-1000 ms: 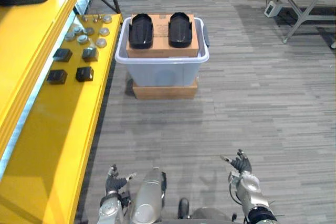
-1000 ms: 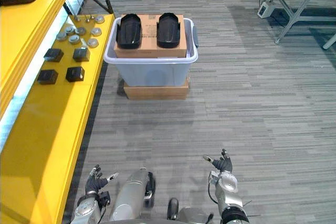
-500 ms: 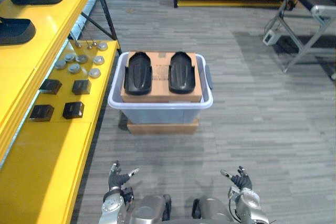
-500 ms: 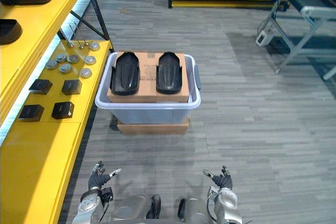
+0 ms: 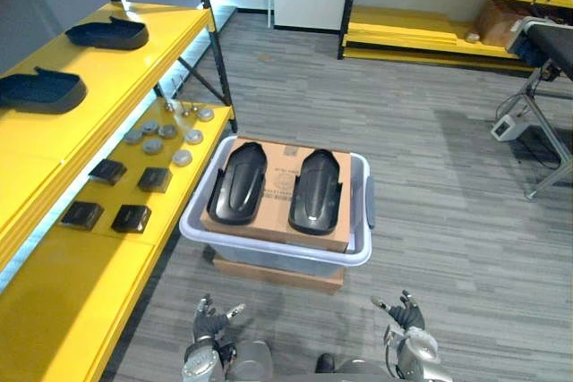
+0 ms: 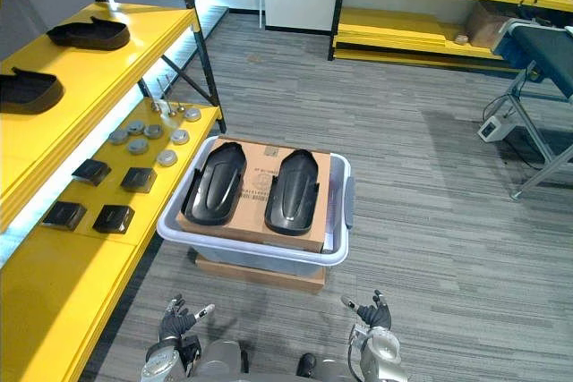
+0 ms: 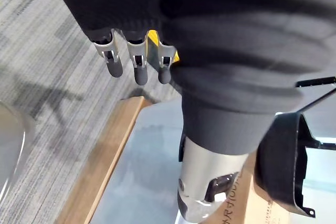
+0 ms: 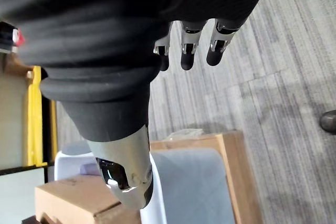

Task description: Walk over and take plastic housings, then place them on the shelf

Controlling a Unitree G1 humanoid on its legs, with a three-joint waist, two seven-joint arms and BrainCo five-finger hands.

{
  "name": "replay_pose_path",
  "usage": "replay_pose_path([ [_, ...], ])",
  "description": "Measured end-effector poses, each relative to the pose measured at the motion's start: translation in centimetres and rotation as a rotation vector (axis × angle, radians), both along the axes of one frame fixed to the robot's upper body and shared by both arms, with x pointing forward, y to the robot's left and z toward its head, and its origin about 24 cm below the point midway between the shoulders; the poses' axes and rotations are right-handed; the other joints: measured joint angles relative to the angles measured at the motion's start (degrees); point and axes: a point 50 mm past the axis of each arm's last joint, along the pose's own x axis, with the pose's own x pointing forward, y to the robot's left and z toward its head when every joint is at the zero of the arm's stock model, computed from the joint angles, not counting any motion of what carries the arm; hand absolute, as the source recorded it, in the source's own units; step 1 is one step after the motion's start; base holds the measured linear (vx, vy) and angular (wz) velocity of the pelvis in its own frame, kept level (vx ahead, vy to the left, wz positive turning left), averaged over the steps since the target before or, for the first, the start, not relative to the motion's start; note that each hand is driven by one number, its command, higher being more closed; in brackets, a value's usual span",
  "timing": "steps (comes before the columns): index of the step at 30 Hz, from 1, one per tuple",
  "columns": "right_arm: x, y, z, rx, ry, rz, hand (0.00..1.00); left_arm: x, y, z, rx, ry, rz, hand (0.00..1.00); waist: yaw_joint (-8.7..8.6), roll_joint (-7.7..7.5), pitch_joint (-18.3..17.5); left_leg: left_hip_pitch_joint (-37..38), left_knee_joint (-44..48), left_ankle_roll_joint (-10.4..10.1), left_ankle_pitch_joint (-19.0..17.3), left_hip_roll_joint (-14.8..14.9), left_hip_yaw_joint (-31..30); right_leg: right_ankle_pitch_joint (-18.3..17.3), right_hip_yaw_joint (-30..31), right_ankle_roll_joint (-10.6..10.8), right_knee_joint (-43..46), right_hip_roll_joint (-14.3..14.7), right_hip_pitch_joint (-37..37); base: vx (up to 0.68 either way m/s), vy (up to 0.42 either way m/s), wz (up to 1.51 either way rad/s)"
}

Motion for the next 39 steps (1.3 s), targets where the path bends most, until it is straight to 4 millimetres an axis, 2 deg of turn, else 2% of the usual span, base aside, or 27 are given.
replay_pose_path([
  [2,-0.6,-0.8,-0.1,-0.016,0.017,-0.015,0.0,-0.1,-0.1,-0.1,-0.003,0.006,0.0,0.0,0.22,1.69,-0.1,0.68,-1.61,-0.82,7.15,0.69,-0.96,-1.06,1.47,1.64,0.6,0.38,0.11,0.09,0.192,-0.26],
  [3,-0.9,-0.4,-0.3,-0.006,0.029,-0.013,0.0,-0.2,0.3,-0.1,0.006,0.009,0.0,0.0,0.3,0.23,-0.04,2.15,-2.96,-0.26,6.76,-0.52,0.67,-1.5,2.64,2.7,0.91,-1.13,0.59,0.08,0.21,-0.32],
  [4,-0.9,-0.2,-0.4,0.001,0.03,-0.013,0.0,-0.3,0.6,-0.1,0.016,0.012,-0.001,0.0,0.28,-0.38,-0.14,2.65,-3.72,0.05,6.59,-1.14,1.38,-1.59,2.92,3.24,0.86,-1.92,0.75,0.11,0.258,-0.35],
  [5,-1.0,-0.2,-0.4,0.003,0.031,-0.018,0.0,-0.4,1.1,-0.1,0.032,0.015,-0.005,0.0,0.42,-1.61,-0.41,3.55,-5.13,0.73,6.83,-2.41,3.14,-1.51,4.22,4.39,0.29,-3.41,0.63,0.09,0.169,-0.21],
  [9,-0.4,-0.9,0.2,-0.023,0.0,-0.019,0.0,-0.5,1.8,0.0,0.053,0.02,-0.011,0.0,0.31,-1.84,-0.68,4.99,-7.23,1.36,6.92,-4.35,4.53,-0.72,5.45,5.79,-1.91,-4.85,0.93,0.06,0.125,-0.2],
  [12,0.8,-2.7,1.9,-0.081,-0.081,-0.066,0.0,-0.7,2.4,0.1,0.076,0.025,-0.024,0.0,-0.08,-1.82,-0.7,5.1,-8.22,2.02,7.34,-5.23,4.77,-0.22,5.93,6.46,-3.16,-5.51,1.0,0.08,0.059,-0.04],
  [14,2.2,-4.9,4.4,-0.17,-0.185,-0.092,0.0,-1.1,2.4,-0.1,0.086,0.04,-0.044,0.0,-0.23,-1.98,-0.79,5.67,-9.19,2.29,7.51,-5.6,4.99,-0.14,6.21,6.55,-3.76,-5.69,1.28,0.08,0.023,-0.05],
  [16,3.3,-6.1,6.6,-0.236,-0.277,-0.092,0.0,-1.5,2.5,-0.2,0.09,0.052,-0.052,0.0,-0.93,-2.11,-0.87,6.23,-10.02,2.5,7.67,-6.04,4.94,-0.01,6.15,6.63,-4.58,-5.7,1.8,0.06,0.01,-0.01],
  [17,4.2,-6.6,8.2,-0.274,-0.345,-0.09,0.0,-1.9,2.4,-0.3,0.088,0.064,-0.054,0.0,-1.11,-2.14,-0.94,6.59,-10.46,2.55,7.72,-6.09,4.94,0.06,6.2,6.55,-4.99,-5.64,2.04,0.05,0.006,-0.03],
  [20,5.4,-6.9,11.1,-0.345,-0.472,-0.066,0.0,-2.4,2.2,-0.5,0.091,0.079,-0.069,0.0,-1.15,-2.22,-1.19,7.11,-12.19,2.86,8.51,-6.12,4.77,0.3,6.3,6.31,-5.54,-5.44,1.98,0.03,-0.025,-0.03],
  [23,6.6,-6.2,12.5,-0.409,-0.518,0.003,0.0,-2.3,1.8,-0.5,0.094,0.079,-0.094,0.0,-1.22,-2.18,-1.22,7.16,-14.31,2.83,10.01,-6.14,4.37,1.55,6.24,6.16,-7.05,-5.24,2.11,0.0,-0.021,0.0],
  [28,8.3,-3.8,13.1,-0.478,-0.528,0.145,0.0,-2.3,1.6,-0.6,0.086,0.077,-0.117,0.0,-1.14,-2.22,-1.19,7.58,-16.62,2.86,11.96,-6.27,3.51,2.35,5.71,5.92,-7.13,-5.13,1.89,-0.06,-0.007,0.07],
  [30,9.2,-2.6,13.4,-0.519,-0.534,0.217,0.0,-2.2,1.6,-0.6,0.086,0.075,-0.119,0.0,-1.16,-2.33,-1.11,7.71,-18.66,2.95,13.81,-6.79,2.38,2.67,4.9,6.02,-7.15,-5.41,1.41,-0.11,-0.003,0.2],
  [36,11.3,-0.2,13.4,-0.585,-0.501,0.315,0.0,-2.7,1.7,-0.6,0.089,0.084,-0.114,0.0,-0.64,-3.16,-0.01,7.69,-23.6,2.81,17.09,-7.77,-0.67,3.95,3.8,6.37,-7.93,-5.69,-0.28,-0.14,0.017,0.13],
  [39,12.1,0.4,12.7,-0.59,-0.452,0.326,0.0,-2.4,1.7,-0.5,0.092,0.074,-0.114,0.0,0.71,-3.66,0.9,6.2,-23.88,2.73,17.53,-8.21,-3.16,4.38,2.7,6.64,-8.95,-6.07,-0.89,-0.09,0.015,0.2],
])
